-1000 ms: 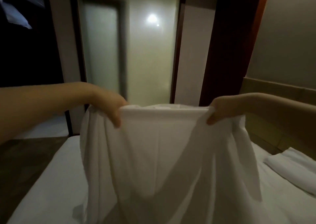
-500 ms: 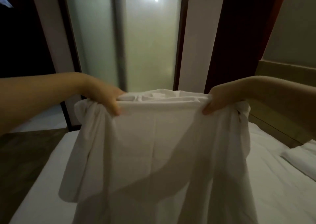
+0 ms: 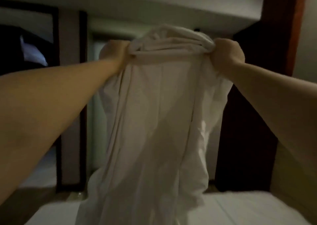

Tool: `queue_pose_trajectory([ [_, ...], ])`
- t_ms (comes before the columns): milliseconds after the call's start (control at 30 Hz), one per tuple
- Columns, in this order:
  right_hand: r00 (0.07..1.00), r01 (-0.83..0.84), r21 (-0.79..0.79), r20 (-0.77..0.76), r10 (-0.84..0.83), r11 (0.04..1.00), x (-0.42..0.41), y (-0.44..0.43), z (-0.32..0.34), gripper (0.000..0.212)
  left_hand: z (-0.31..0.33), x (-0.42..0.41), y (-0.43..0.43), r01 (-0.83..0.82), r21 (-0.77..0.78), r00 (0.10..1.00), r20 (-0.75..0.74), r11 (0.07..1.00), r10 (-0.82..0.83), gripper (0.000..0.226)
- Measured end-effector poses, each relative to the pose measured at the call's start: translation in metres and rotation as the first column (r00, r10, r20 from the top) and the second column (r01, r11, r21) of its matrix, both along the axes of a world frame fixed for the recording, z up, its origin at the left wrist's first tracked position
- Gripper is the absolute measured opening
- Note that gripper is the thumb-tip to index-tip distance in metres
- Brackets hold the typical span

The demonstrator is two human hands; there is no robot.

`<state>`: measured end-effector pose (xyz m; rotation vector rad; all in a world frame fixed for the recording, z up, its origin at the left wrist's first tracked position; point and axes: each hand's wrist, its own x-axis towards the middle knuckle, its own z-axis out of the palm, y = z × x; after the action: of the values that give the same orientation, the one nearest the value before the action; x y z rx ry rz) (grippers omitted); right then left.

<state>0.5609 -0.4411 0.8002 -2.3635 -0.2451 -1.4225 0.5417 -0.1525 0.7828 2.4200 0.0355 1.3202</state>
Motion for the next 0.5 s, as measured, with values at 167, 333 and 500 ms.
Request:
queue_pose_trajectory([
  [167, 0.959, -0.003, -0.46, -0.254, -0.128, 0.888, -0.01, -0.01, 0.014, 0.029, 0.026, -0.013, 0.013, 0.0, 0.357, 0.872, -0.458, 0.934, 0.175, 0.018],
  [333, 0.947, 0.318, -0.568, 0.147, -0.287, 0.759, -0.055, -0.004, 0.048, 0.03, 0.055, -0.07, 0.005, -0.051, 0.278, 0.984, -0.15, 0.959, 0.096, 0.026],
  [500, 0.945, -0.068, -0.437, -0.315, -0.082, 0.897, -0.113, 0.003, 0.069, 0.024, 0.072, -0.139, 0.015, 0.132, 0.191, 0.897, -0.44, 0.973, -0.036, 0.022],
])
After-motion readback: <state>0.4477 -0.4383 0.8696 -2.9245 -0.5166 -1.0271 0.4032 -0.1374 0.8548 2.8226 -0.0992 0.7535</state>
